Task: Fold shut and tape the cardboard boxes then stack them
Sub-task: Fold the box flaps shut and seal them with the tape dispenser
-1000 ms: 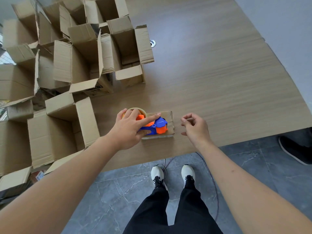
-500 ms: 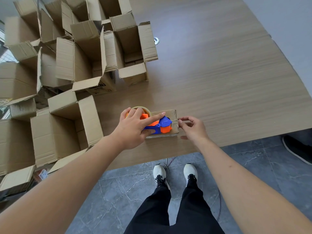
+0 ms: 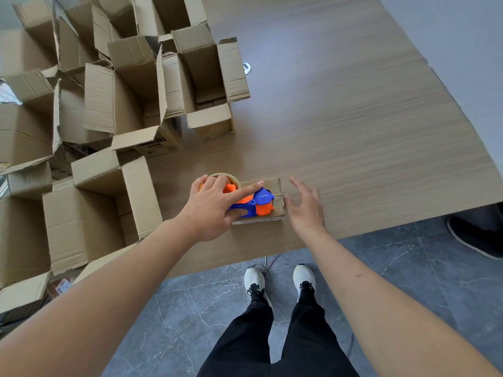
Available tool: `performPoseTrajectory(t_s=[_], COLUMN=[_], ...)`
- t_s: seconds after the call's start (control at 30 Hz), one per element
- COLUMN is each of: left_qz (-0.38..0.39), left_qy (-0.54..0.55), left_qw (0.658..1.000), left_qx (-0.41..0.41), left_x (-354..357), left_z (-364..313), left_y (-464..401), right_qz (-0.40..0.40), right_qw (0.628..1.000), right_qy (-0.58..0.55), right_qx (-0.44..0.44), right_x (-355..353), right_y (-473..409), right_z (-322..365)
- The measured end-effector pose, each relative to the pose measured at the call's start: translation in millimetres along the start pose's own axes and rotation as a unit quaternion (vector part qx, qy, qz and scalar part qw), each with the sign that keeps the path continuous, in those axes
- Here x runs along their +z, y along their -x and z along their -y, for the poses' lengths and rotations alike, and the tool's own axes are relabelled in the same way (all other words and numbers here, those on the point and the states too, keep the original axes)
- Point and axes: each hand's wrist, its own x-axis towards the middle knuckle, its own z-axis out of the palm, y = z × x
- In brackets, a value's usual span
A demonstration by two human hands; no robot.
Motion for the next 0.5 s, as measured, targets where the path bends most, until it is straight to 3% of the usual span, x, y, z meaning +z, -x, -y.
performPoseTrajectory(t_s=[0.27,0.5], left_qz=[0.001,0.011], left_qy=[-0.002,-0.002], left_qw=[1.000,1.000], left_qx=[-0.004,-0.003], left_x=[0.6,-1.5], left_z=[1.7,2.5], left_y=[-1.0,-3.6], right_qz=[-0.064,-0.009], right_qw=[0.979,0.983], right_qy=[-0.192,-0.181], right_qx=[-0.031,-0.031], right_x=[37.7,42.8], right_y=[49.4,55.5], right_z=[-2.0,-9.6])
